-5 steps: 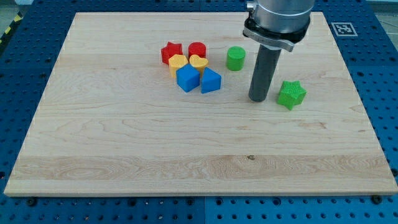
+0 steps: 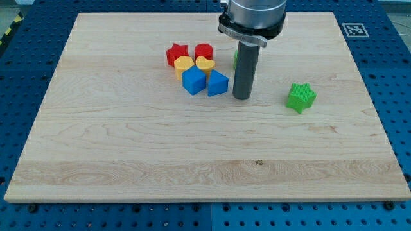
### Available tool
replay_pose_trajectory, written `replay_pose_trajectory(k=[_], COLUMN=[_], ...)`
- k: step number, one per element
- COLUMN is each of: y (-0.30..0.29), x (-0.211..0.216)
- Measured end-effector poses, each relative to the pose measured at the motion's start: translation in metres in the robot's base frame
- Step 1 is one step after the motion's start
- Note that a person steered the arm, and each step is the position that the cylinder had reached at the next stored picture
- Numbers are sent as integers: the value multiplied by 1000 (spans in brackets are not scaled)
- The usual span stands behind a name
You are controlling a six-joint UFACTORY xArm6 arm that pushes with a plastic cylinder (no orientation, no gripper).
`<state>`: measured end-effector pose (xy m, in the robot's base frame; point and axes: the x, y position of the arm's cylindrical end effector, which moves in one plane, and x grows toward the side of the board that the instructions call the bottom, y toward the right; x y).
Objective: Push the blue triangle into the group of blocks
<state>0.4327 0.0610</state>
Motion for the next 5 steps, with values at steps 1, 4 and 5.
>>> replay_pose_trajectory(k=[1, 4, 5], y=[0, -7, -7], x=[-9, 12, 7])
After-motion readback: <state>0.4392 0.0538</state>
